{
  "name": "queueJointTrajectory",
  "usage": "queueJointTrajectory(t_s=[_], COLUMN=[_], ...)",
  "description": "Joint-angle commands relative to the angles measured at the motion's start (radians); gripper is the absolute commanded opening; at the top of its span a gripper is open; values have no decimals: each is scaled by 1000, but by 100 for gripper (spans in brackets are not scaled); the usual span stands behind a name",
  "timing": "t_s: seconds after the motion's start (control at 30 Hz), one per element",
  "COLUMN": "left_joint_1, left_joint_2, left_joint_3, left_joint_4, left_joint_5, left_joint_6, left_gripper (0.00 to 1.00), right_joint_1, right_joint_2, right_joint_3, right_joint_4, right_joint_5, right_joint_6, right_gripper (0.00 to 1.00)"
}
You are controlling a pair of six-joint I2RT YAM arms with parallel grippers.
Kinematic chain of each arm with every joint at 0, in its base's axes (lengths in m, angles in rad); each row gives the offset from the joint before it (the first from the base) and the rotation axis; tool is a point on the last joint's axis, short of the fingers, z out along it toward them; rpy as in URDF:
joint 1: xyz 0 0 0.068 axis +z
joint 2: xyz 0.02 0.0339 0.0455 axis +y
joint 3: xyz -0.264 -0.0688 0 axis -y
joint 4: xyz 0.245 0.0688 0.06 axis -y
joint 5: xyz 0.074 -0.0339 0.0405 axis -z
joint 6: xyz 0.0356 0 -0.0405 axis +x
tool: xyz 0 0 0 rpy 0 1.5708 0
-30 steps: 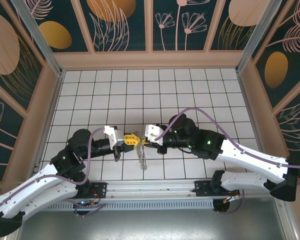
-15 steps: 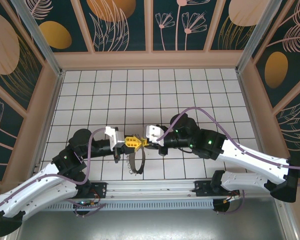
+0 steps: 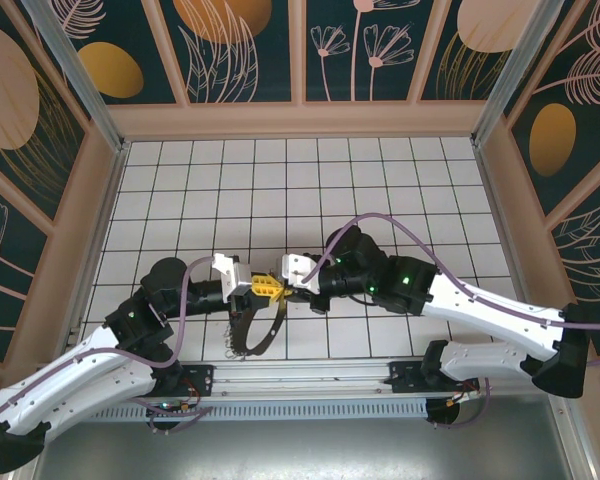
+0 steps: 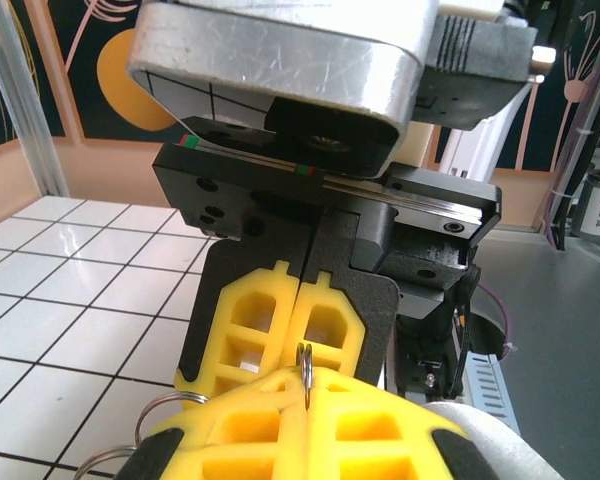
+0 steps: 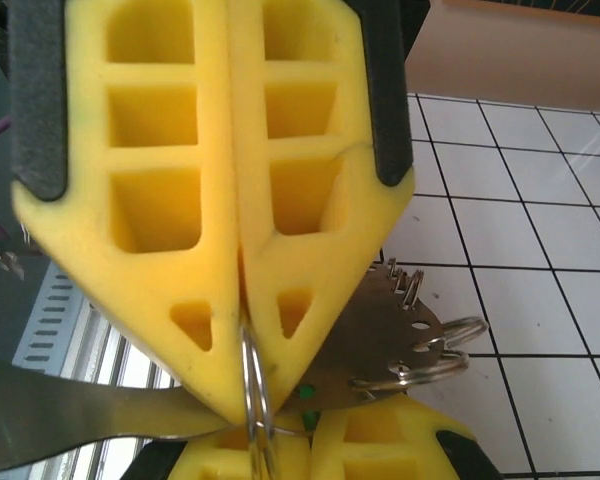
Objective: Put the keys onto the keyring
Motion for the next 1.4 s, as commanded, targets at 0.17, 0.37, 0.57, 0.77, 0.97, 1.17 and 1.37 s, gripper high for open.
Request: queueJointTrajectory(t_s=[0.17,0.37,0.57,0.77,0.97,1.17,1.37], left_joint_1=[-5,-4,-5,-5,-5,-4,-5], left_joint_2=[-40,-59,-68,-70,-58,-32,-9], left_joint_3=[6,8,15,21,30,35,24], left_joint_4=[92,92,88,73,38,-7,-7], left_joint_5=[10,13,17,8,-6,-57,-148], left_joint_6=[0,-6,-11,-6,8,29,39], left_gripper=[0,0,0,0,0,0,0], right_joint_1=[22,22,22,22,22,17,-3], right_joint_2=[-58,-140,-216,-258,-266,-260,-205], right_joint_3=[-2,-52,-102,-143,-150,-139,-101], right_joint_4=[58,106,157,203,230,226,190], right_joint_5=[3,-5,10,-4,7,41,122], right_joint_6=[16,26,23,26,19,13,29], right_gripper=[0,0,0,3,4,0,0])
